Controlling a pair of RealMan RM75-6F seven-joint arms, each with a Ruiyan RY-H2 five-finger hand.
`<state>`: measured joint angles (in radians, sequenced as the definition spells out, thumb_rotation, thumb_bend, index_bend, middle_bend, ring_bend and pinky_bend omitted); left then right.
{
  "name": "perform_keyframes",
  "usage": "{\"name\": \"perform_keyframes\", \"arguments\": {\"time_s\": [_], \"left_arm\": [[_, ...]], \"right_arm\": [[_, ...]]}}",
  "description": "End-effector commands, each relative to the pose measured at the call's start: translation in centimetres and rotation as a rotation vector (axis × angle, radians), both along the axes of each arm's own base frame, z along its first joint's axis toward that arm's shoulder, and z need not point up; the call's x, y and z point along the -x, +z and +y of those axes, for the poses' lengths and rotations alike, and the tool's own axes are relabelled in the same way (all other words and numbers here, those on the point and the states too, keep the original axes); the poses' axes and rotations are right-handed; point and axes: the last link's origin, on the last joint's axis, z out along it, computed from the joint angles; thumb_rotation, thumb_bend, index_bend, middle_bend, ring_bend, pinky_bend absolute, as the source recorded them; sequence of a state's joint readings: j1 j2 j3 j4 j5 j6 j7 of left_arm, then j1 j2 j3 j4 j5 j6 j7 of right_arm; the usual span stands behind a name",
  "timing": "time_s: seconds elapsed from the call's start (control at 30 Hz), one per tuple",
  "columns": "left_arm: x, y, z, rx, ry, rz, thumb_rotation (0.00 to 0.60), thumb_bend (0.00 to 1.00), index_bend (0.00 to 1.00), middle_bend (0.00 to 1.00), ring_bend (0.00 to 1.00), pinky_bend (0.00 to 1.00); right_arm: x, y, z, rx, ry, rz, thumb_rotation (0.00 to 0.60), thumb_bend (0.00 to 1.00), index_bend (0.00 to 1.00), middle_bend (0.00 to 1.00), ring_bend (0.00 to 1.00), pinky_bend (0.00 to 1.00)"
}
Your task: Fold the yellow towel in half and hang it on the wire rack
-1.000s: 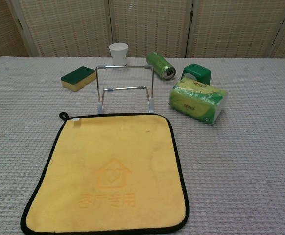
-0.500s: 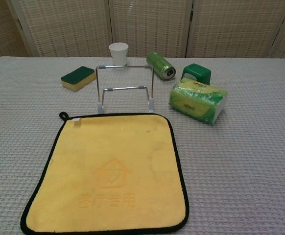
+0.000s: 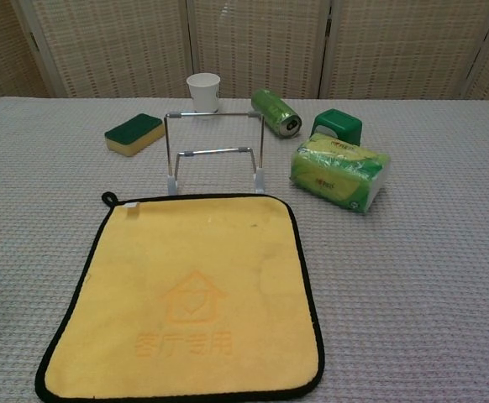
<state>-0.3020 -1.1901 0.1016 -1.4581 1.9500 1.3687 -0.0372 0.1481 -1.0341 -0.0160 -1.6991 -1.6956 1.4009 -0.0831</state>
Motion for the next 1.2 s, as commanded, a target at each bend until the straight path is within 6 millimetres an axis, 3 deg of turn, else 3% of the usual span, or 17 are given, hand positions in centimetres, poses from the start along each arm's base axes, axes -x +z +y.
{"name": "perform_keyframes", "arguments": {"time_s": [0.03, 0.17, 0.43, 0.97, 1.2], "left_arm": [[-0.4, -1.4, 0.0, 0.065, -0.048, 0.028, 0.6, 0.35, 0.45, 0.83, 0.79, 0.87], [-0.8, -2.4, -0.2, 0.116, -0.084, 0.063, 0.6, 0.35, 0.45, 0.87, 0.82, 0.89], [-1.0, -4.7, -1.5, 0.198, -0.13, 0.118, 0.6, 0.35, 0.44, 0.89, 0.83, 0.9], [-0.8, -8.4, -2.1, 0.214, -0.117, 0.113, 0.6, 0.35, 0.42, 0.89, 0.83, 0.9], [-0.4, -9.0, -2.5, 0.218, -0.113, 0.133, 0.6, 0.35, 0.41, 0.89, 0.83, 0.9]], "right_arm": [[-0.1, -0.2, 0.0, -0.011, 0.002, 0.001, 0.6, 0.5, 0.15, 0.4, 0.49, 0.5], [-0.2, -0.4, -0.1, -0.021, 0.001, 0.006, 0.6, 0.5, 0.15, 0.44, 0.54, 0.57], [-0.2, -0.8, -0.1, -0.04, -0.001, 0.007, 0.6, 0.5, 0.15, 0.48, 0.59, 0.6], [0.1, -0.8, -0.1, -0.036, -0.013, 0.005, 0.6, 0.5, 0.15, 0.51, 0.61, 0.6], [0.2, -0.7, -0.1, -0.031, -0.016, 0.001, 0.6, 0.5, 0.15, 0.51, 0.62, 0.6]]}}
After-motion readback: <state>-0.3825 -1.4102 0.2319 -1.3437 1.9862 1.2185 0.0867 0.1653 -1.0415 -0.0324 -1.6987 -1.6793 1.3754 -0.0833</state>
